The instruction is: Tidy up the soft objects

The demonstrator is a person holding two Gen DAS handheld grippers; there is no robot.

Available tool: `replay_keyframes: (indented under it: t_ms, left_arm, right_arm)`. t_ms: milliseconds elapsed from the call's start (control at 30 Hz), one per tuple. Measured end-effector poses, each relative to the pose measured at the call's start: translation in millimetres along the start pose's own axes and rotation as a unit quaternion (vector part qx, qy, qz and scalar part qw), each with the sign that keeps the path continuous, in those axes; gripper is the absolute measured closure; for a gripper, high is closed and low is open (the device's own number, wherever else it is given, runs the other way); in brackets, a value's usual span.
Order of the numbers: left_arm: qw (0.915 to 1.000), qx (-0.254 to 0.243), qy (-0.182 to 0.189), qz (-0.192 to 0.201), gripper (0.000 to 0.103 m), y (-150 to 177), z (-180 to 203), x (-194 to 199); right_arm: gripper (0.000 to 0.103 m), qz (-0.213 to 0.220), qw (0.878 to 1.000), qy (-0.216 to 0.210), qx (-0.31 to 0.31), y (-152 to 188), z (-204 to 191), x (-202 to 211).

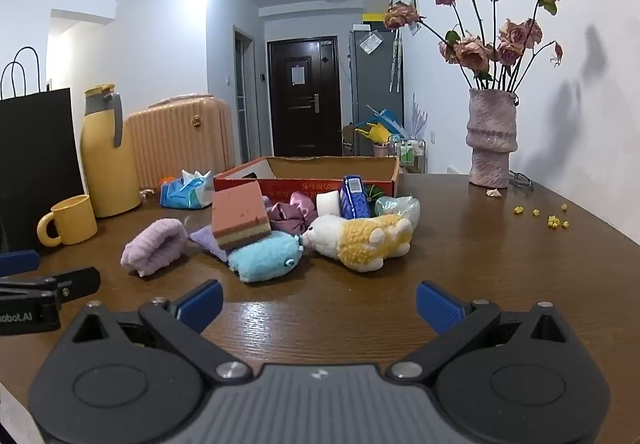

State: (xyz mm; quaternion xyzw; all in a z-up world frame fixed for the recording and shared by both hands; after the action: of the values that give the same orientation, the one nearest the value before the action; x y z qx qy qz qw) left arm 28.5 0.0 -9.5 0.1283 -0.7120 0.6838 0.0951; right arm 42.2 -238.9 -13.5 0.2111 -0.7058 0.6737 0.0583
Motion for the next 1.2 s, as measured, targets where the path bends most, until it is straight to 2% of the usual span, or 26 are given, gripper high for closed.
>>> replay_keyframes:
  t_ms: [1200]
  left_arm:
    - [1.0000, -0.001, 0.005, -0.003, 0.000, 0, 0, 9]
  right_arm:
    - [0.000, -0.002, 1.000, 0.002, -0.002, 3, 2, 3]
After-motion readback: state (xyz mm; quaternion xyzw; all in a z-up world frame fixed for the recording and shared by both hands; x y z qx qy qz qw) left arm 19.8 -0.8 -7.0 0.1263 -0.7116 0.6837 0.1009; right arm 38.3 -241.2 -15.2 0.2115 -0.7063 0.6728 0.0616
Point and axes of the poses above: each gripper's, at about its wrist camera, not at the fingertips, and x roughly against the way its jaws point, z to its right, y to its underside, the point moved 3 cm from there along -x, roughly the way its jaws point, and after that the axes turned 3 degrees about -y, right-handed, at the moved point
